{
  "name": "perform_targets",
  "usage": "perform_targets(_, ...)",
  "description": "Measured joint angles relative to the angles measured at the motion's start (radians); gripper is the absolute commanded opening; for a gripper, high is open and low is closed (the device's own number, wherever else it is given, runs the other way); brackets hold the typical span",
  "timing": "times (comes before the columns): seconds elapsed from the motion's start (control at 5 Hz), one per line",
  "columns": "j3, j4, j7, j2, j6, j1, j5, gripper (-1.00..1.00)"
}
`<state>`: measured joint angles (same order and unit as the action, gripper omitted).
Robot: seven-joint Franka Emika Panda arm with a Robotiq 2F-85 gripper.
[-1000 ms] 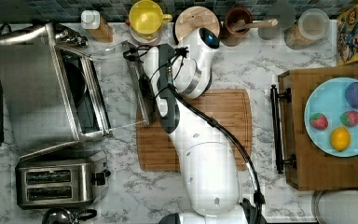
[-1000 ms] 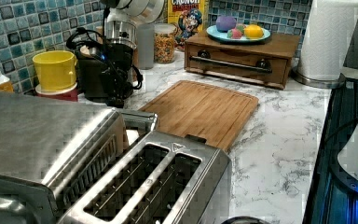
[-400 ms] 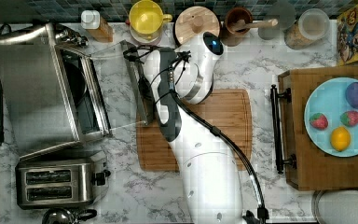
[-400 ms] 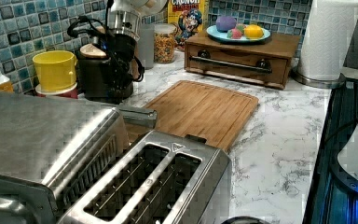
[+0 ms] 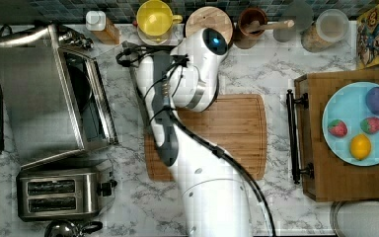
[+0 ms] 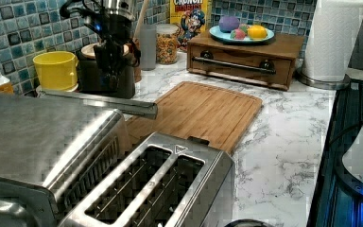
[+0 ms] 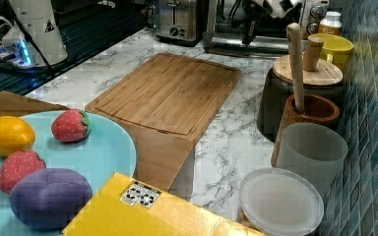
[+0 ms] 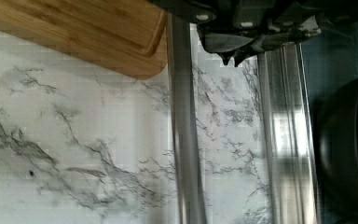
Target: Close the oven.
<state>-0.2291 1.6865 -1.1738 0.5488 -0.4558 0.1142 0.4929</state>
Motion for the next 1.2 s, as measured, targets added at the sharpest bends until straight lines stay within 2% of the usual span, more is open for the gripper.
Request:
perform_targets(0.4, -0.017, -0.016, 0.072, -0.081, 0.021, -0.085, -0.151, -1.00)
perform_targets(0.6, -0.039, -0.023, 0.103, -0.111, 0.024, -0.126, -0.170, -1.00)
perform_targets(0.8, -0.079, -0.039, 0.188, -0.123, 0.020, -0.166, -0.235, -1.00)
perform_targets(1.0, -0.087, -0.052, 0.395, -0.123, -0.001, -0.250, -0.407, -1.00)
perform_targets(1.2, -0.087, -0.047, 0.646, -0.131, -0.027, -0.353, -0.629, -1.00)
